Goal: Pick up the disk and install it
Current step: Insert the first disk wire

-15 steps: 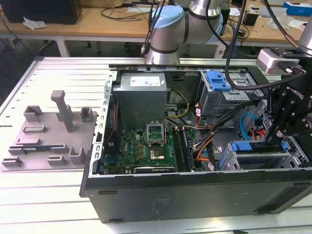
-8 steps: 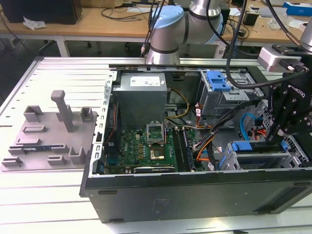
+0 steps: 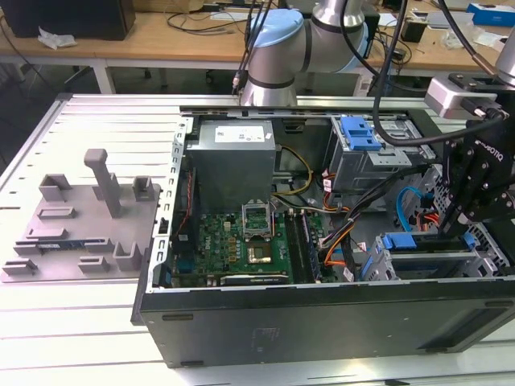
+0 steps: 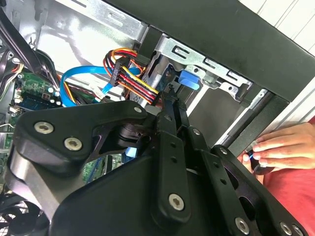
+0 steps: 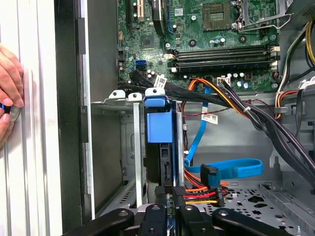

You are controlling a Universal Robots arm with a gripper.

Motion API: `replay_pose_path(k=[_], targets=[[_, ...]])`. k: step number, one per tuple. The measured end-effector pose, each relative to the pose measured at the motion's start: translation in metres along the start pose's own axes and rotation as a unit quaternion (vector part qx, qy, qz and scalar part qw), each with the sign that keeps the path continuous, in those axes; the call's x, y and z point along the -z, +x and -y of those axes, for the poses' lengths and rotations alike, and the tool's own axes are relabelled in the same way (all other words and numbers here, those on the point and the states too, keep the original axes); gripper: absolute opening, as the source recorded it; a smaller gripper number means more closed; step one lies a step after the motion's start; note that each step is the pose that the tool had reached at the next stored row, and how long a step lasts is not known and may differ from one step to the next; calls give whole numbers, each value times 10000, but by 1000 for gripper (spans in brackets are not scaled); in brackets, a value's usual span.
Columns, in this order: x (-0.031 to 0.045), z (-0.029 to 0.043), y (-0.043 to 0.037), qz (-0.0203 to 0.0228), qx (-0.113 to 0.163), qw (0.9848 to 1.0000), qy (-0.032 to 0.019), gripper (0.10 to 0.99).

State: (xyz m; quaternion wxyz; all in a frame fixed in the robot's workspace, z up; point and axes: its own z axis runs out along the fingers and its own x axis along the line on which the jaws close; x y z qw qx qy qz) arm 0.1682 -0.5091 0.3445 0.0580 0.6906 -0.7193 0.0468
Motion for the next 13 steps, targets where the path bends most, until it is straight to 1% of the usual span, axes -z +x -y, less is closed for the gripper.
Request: replay_pose_path(k=[8,13], targets=[[0,0,0,0,-24,10000,-4,165],[0,9,-1,1,-89,10000,-13,165]])
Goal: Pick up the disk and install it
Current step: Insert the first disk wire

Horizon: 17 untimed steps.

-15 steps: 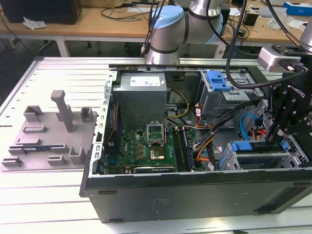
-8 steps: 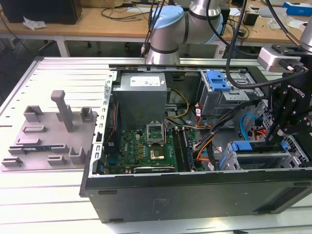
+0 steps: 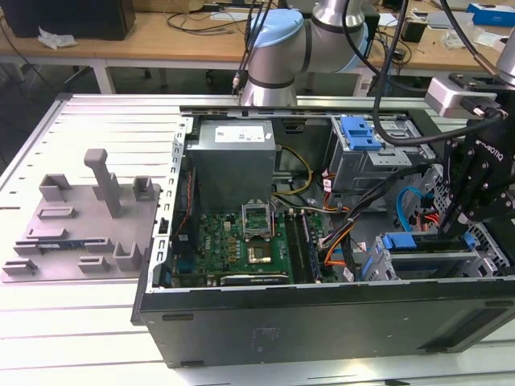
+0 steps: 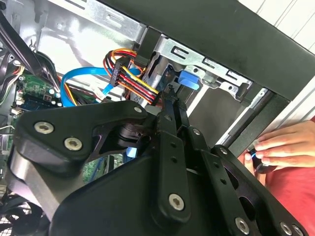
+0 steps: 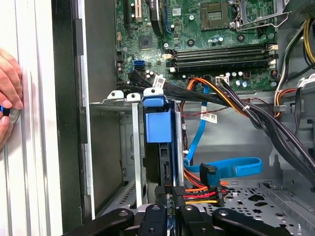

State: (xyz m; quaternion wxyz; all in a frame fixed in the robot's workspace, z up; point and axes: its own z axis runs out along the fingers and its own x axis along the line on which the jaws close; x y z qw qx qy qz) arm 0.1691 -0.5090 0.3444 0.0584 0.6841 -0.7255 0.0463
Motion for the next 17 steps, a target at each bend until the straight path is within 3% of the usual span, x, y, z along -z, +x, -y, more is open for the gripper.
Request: replay_pose_path(k=[17], targets=[[-29,-6,0,-2,-7,10000,-1,165]])
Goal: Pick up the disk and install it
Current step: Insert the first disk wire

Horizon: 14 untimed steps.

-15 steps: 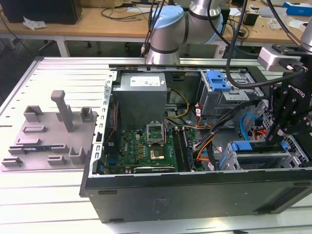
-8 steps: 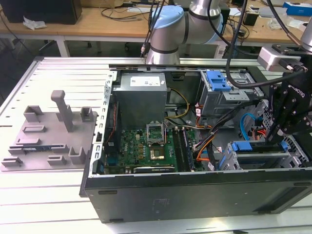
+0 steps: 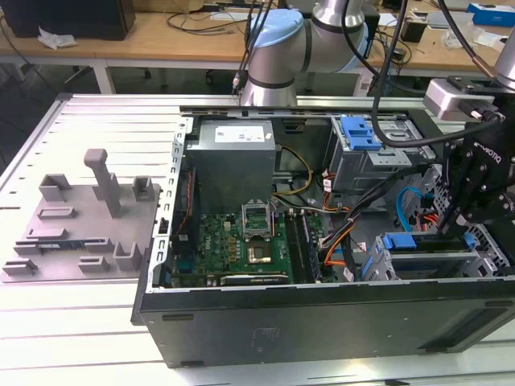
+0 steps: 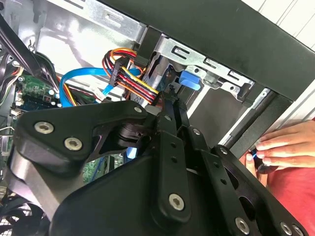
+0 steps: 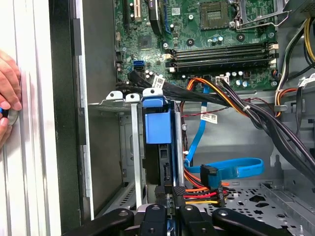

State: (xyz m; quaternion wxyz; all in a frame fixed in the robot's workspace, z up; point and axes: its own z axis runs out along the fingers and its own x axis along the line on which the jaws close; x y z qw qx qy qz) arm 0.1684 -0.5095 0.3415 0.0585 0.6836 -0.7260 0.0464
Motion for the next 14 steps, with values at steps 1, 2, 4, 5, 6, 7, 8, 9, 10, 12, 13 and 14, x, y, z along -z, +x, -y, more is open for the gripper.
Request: replay_pose_path(k=[1,2,4,5,6,7,8,9,10,12,13,14], targets=[[-3,0,1,-1,0,10000,0,165],[-7,1,2,-1,0,10000,0,165],[-19,2,6,1,-1,10000,-1,165],[-19,2,6,1,-1,10000,0,165],[-20,2,6,2,0,10000,-1,165],[-20,2,6,2,0,10000,-1,165],[-18,2,7,2,0,10000,-1,165],[-14,2,7,5,0,10000,-1,165],[5,2,10,6,0,10000,-1,165],[17,2,12,4,0,10000,-1,165],[19,2,12,4,0,10000,-1,165],[21,2,13,2,0,10000,-1,165]])
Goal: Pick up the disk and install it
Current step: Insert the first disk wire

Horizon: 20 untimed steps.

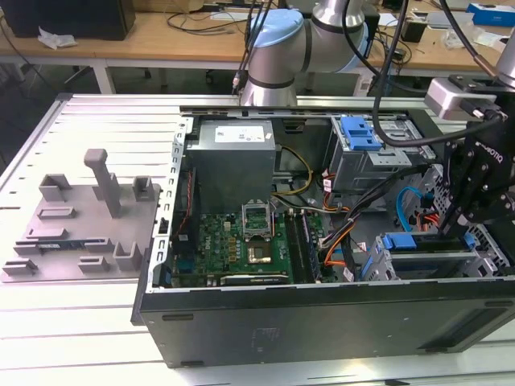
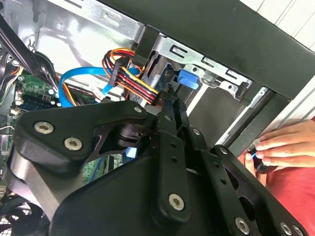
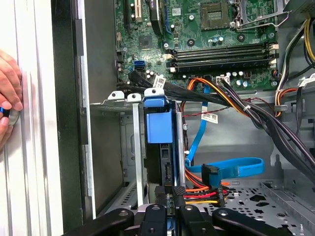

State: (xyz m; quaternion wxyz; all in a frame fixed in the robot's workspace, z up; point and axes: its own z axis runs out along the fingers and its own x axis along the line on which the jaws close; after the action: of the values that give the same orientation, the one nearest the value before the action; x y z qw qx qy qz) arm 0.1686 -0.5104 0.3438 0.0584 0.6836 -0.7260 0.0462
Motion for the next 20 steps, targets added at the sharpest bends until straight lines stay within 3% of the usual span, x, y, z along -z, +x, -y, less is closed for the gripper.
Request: replay_pose_path(k=[20], targets=[[-6,1,-6,-1,0,10000,0,165]])
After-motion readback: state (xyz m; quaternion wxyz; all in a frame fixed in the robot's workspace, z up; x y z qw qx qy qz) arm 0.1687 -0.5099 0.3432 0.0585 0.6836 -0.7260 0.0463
